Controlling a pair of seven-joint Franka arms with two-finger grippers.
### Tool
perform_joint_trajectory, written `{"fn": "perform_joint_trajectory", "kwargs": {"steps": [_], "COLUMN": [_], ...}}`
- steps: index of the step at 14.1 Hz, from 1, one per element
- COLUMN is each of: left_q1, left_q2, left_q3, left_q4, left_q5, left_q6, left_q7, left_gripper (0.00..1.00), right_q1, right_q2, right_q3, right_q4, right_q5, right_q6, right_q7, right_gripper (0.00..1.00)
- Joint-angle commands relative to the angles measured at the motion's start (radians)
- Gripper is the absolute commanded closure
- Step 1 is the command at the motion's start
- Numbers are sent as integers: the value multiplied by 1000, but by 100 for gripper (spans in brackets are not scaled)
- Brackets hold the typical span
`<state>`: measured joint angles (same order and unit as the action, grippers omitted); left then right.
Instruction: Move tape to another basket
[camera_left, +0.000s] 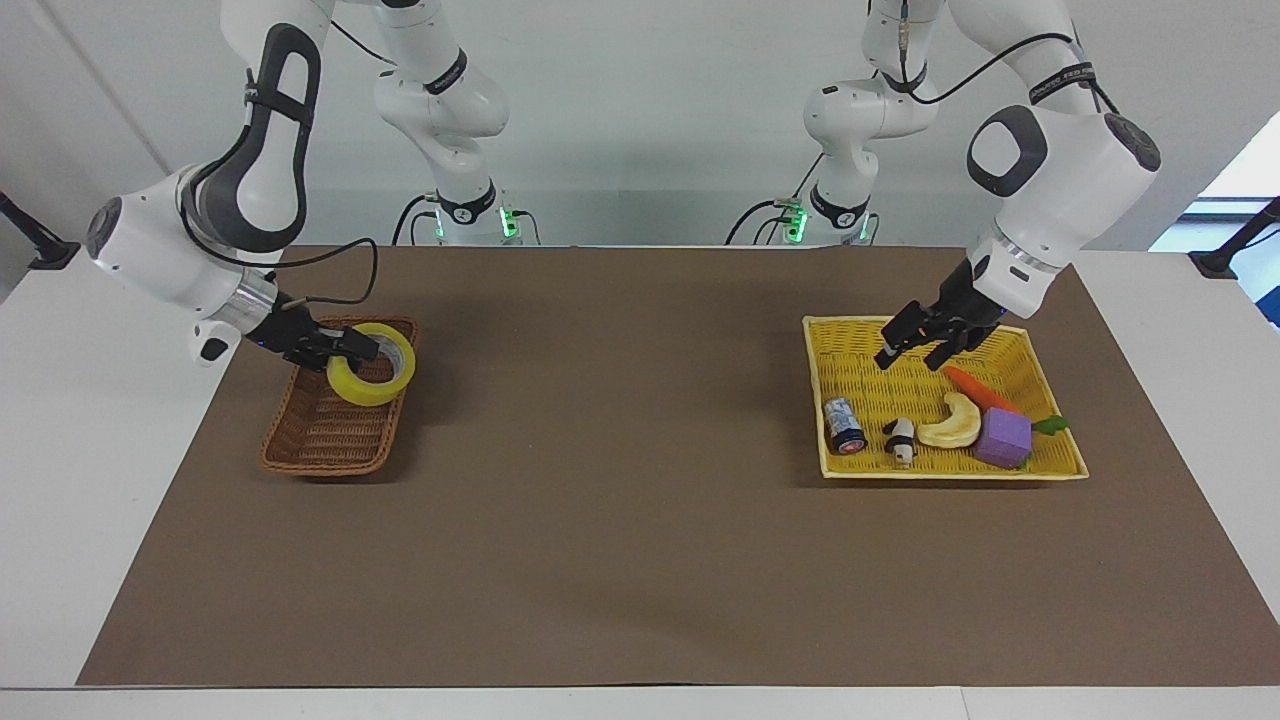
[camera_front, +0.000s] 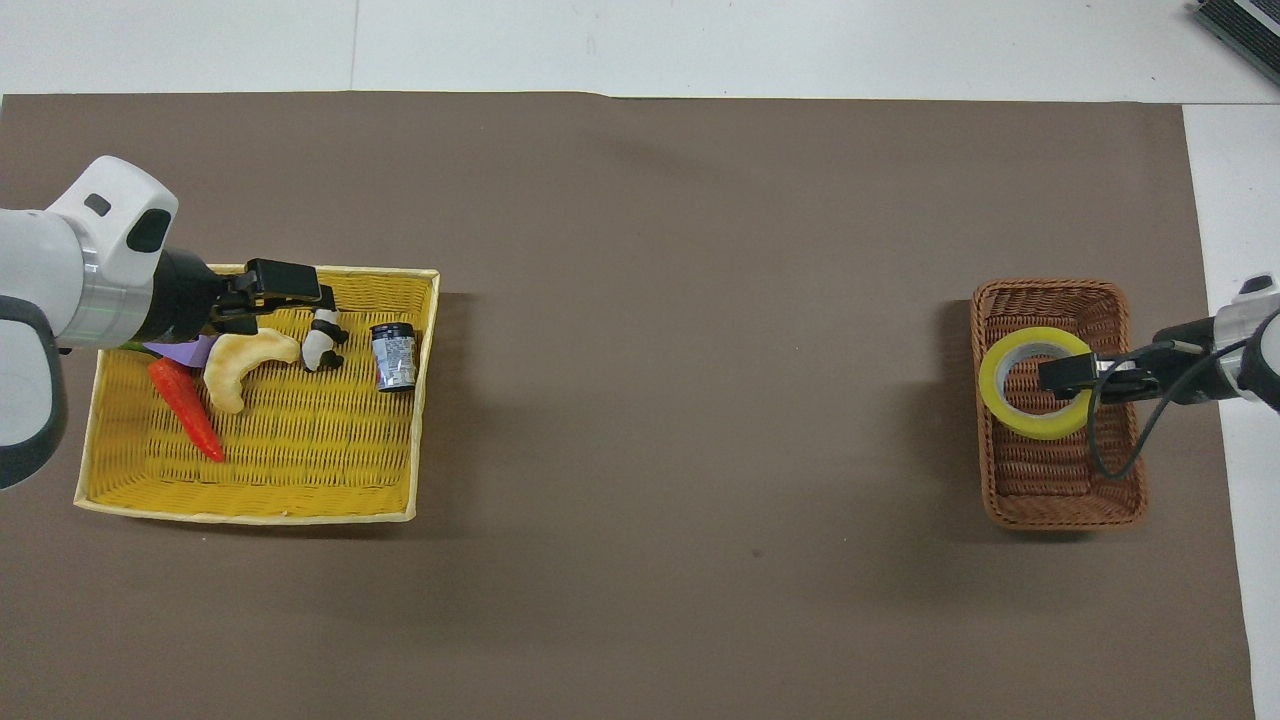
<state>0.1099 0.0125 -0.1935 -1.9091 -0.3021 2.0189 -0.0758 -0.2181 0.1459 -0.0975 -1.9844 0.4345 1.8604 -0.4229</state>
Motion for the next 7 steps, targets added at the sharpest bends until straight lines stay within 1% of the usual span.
{"fn": "perform_joint_trajectory", "kwargs": {"steps": [1, 2, 5, 7], "left_q1": [37, 37, 37, 33], "left_q2": [-5, 6, 10, 53], "left_q3": [-10, -11, -10, -11], "left_q4": [57, 88, 198, 333], "left_q5": [212, 268, 352, 367], "left_q6": [-122, -168, -310, -450], "left_q7": [71, 86, 134, 139], "left_gripper": [0, 0, 0, 0], "right_q1": [-20, -41, -52, -52], "right_q2": [-22, -17, -9, -6], "right_q3": [13, 15, 15, 15], "right_q4": [-59, -68, -83, -83], "right_q5": [-36, -36, -40, -57], "right_q6": [48, 63, 83, 100], "right_q7": [-72, -103, -140, -140], "right_gripper": [100, 100, 100, 100]}}
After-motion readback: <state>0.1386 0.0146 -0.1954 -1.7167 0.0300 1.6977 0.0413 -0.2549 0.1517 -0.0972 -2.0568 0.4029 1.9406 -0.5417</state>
